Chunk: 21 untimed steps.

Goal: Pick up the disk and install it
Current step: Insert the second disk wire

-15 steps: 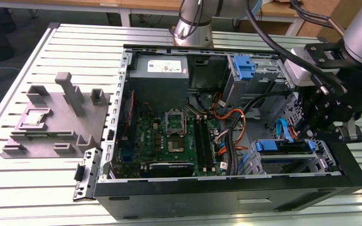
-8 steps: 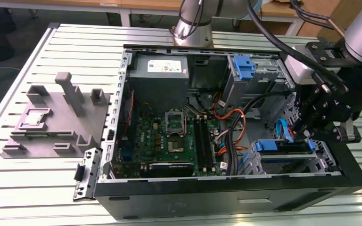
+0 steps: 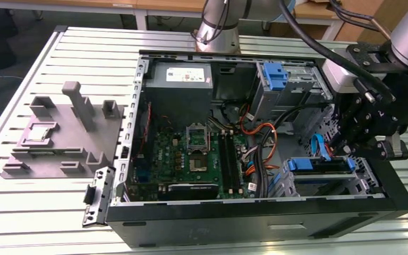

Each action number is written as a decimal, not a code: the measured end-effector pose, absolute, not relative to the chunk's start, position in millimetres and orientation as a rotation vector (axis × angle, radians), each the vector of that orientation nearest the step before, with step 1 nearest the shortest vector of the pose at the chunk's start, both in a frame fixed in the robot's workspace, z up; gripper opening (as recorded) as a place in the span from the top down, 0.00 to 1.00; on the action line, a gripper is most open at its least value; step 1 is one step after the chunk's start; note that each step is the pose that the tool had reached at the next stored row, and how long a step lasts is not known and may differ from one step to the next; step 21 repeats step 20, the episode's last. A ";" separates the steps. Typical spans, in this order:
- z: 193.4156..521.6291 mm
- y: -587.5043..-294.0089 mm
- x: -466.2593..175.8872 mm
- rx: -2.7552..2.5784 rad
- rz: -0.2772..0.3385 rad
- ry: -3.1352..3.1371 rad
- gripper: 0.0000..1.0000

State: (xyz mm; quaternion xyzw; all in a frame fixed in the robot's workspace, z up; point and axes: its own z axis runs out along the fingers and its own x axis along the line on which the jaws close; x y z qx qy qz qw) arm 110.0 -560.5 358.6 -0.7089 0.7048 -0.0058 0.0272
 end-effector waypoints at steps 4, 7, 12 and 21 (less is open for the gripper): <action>358.8 -560.4 110.0 -2.189 -0.018 2.177 0.76; 358.7 -560.4 110.2 -2.202 0.011 2.190 0.76; 358.6 -560.4 110.2 -2.203 0.013 2.191 0.76; 358.6 -560.4 110.2 -2.204 0.016 2.192 0.76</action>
